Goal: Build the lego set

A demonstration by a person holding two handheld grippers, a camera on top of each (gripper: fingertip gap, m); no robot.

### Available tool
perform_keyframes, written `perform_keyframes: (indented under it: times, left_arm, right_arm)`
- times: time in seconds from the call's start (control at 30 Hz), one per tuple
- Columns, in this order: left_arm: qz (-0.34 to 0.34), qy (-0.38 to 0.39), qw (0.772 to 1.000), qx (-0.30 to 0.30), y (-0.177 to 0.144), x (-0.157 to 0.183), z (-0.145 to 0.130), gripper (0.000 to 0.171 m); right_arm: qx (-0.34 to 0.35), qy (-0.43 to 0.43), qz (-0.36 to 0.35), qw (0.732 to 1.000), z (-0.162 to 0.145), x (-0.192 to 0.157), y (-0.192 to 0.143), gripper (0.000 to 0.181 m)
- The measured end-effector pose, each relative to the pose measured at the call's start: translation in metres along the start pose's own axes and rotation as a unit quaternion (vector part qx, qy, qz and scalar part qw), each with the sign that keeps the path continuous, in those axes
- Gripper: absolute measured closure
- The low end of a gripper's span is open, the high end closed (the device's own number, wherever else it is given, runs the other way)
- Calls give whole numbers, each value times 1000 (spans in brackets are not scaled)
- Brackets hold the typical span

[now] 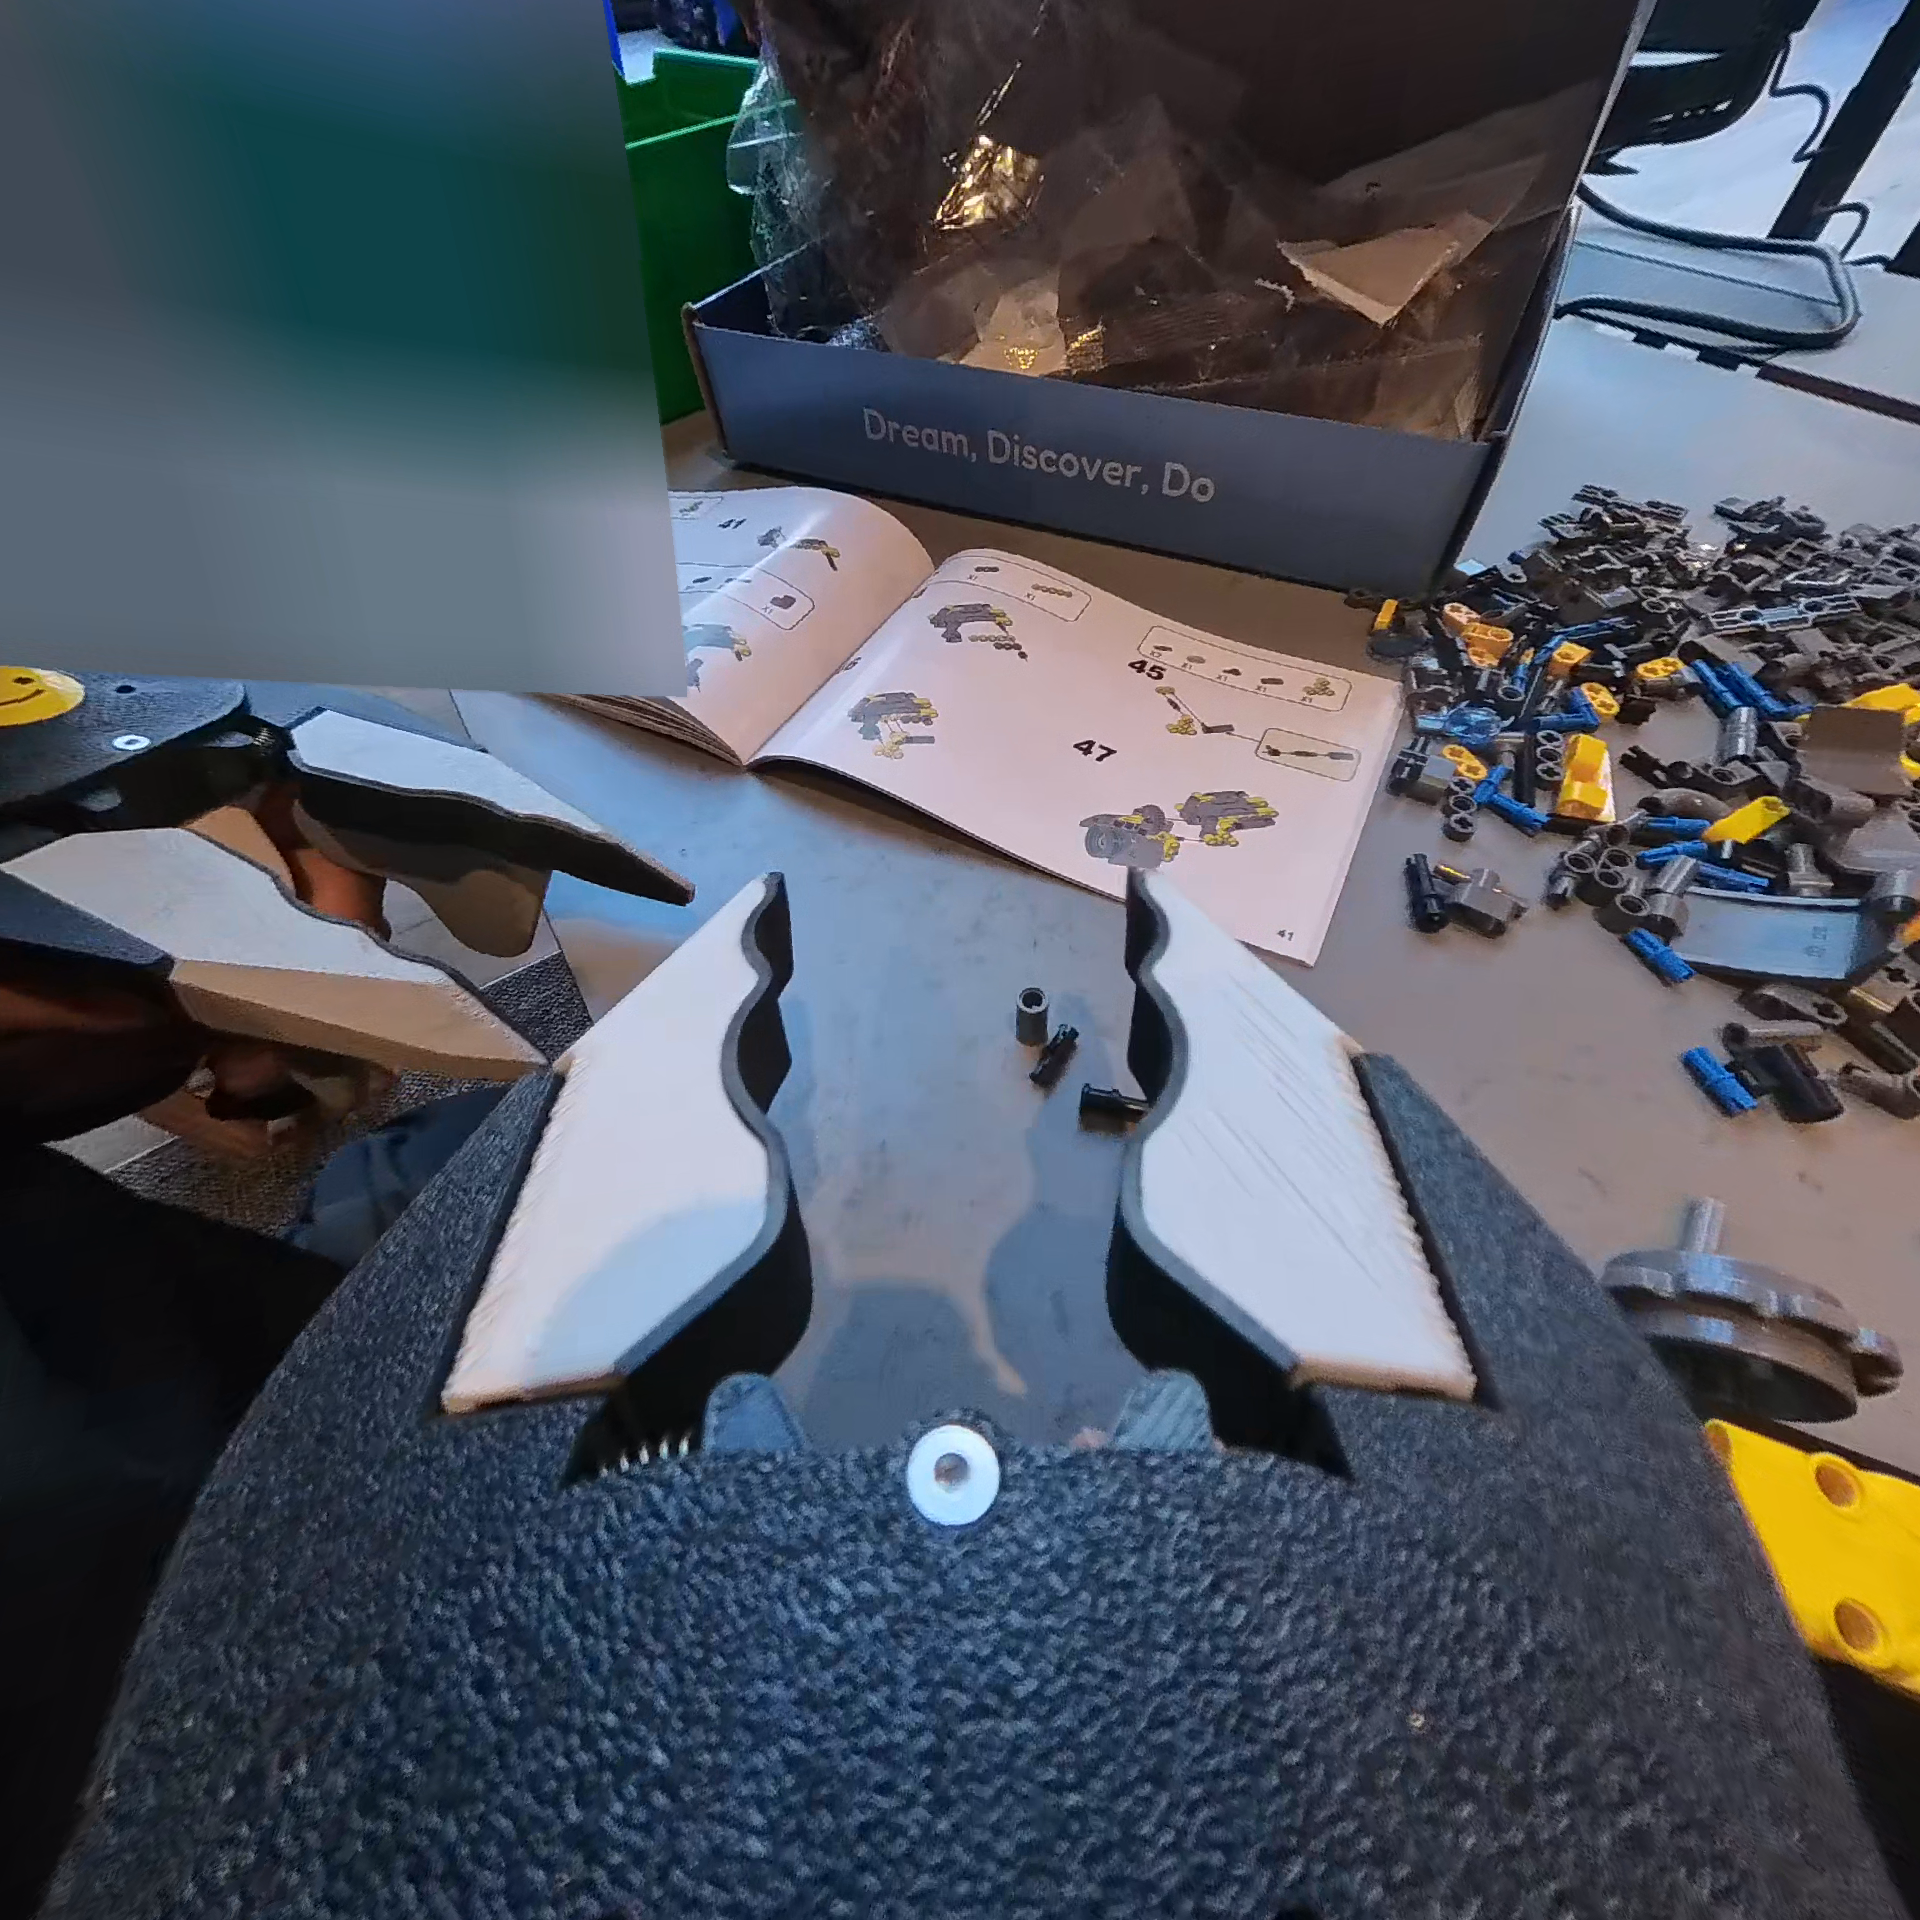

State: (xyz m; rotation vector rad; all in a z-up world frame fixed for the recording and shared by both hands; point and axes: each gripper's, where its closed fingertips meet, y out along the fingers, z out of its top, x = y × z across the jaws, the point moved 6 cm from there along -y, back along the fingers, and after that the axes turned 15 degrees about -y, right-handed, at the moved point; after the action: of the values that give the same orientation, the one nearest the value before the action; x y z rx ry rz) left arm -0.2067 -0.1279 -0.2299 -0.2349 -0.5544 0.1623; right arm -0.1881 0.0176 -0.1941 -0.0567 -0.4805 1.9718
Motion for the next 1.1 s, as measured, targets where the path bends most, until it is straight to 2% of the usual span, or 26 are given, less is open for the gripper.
perform_keyframes:
  times: [0.7, 1.1]
  left_arm:
    - [-11, 0, 1000, -16, 7, 4, -7, 116]
    - [-32, 15, 999, -24, 21, 15, -6, 117]
  right_arm:
    - [19, 21, 4, 1000, 1, 4, -3, 119]
    - [35, 26, 12, 999, 3, 4, -7, 119]
